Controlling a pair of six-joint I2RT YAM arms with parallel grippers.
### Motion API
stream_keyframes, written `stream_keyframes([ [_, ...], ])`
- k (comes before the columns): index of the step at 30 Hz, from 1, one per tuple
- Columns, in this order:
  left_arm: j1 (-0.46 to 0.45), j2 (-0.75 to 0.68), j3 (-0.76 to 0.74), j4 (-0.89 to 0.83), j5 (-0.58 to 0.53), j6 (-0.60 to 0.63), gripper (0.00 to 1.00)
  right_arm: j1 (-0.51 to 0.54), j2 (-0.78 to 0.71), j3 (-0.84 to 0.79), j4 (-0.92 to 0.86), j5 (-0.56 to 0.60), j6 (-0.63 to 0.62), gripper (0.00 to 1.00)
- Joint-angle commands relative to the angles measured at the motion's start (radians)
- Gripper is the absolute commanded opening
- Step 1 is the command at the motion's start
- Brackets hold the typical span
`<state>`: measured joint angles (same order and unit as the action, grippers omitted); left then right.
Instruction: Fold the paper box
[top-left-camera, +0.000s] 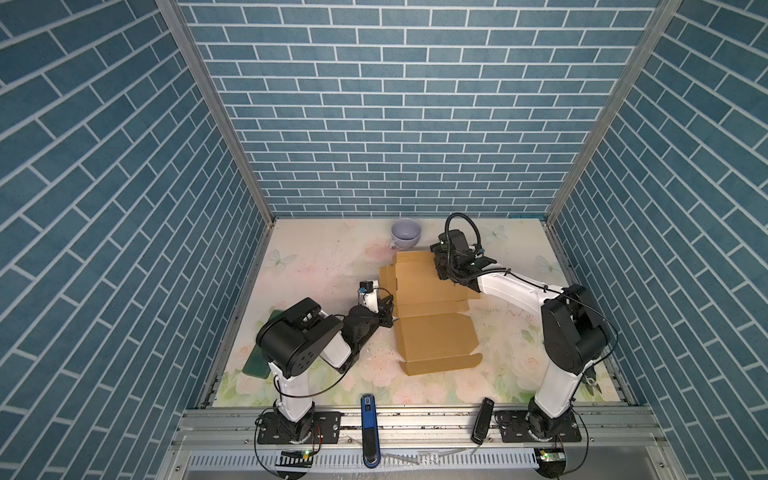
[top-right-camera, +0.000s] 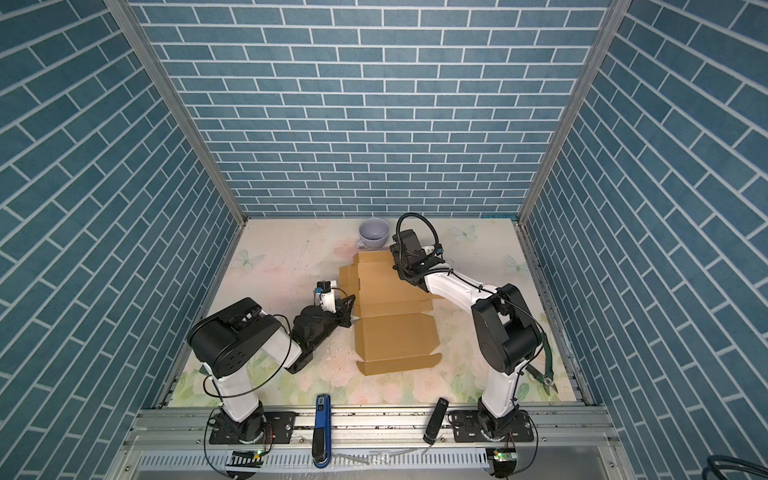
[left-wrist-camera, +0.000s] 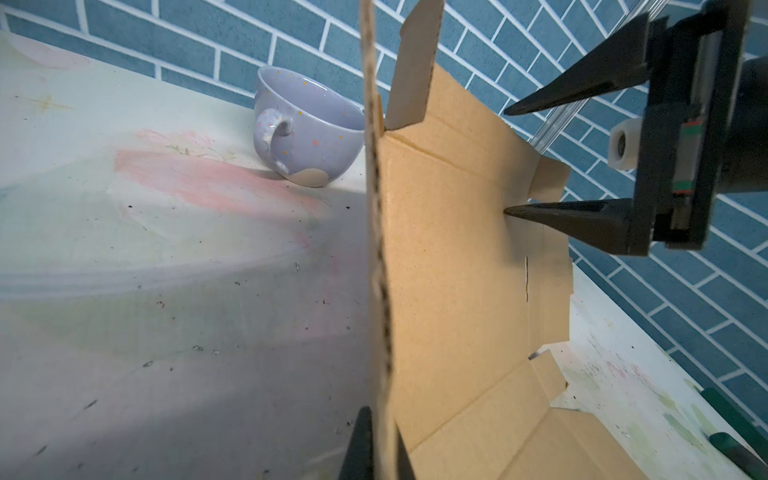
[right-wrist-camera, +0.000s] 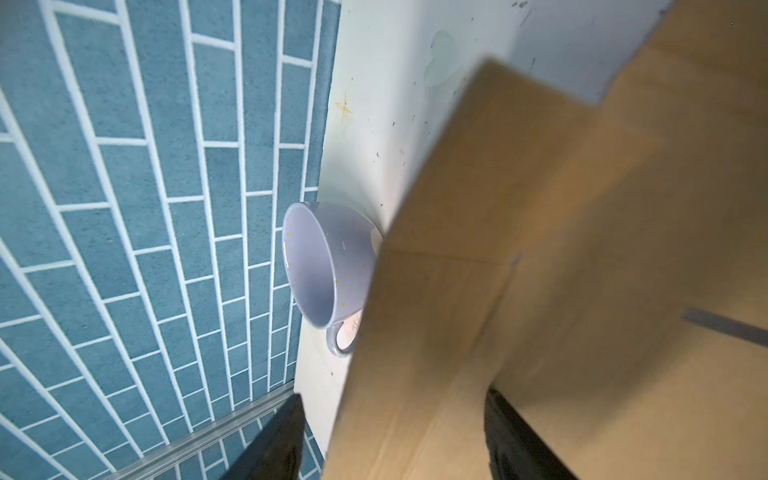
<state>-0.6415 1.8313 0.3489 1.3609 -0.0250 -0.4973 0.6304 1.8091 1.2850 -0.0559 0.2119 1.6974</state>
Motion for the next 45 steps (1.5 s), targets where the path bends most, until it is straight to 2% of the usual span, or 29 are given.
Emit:
stream_keyframes([
  [1,-0.008,0.017,0.011,0.044,-0.003,0.022,0.00,0.004,0.012,0.046,0.019,0.009,0.065,0.67],
  [8,-0.014,0.004,0.012,0.044,-0.013,0.042,0.00,0.003,0.018,0.048,0.025,0.004,0.077,0.65],
  [14,-0.014,-0.001,0.011,0.044,-0.016,0.043,0.00,0.003,0.019,0.048,0.030,0.002,0.079,0.58],
  [24,-0.017,-0.014,0.012,0.044,-0.023,0.050,0.00,0.003,0.018,0.037,0.025,0.009,0.088,0.55],
  [32,-0.018,-0.015,0.015,0.044,-0.025,0.049,0.00,0.003,0.011,0.026,0.024,0.011,0.088,0.43],
  [45,-0.020,0.006,0.034,0.043,-0.047,0.041,0.00,0.008,-0.056,-0.055,0.042,0.024,0.095,0.37],
])
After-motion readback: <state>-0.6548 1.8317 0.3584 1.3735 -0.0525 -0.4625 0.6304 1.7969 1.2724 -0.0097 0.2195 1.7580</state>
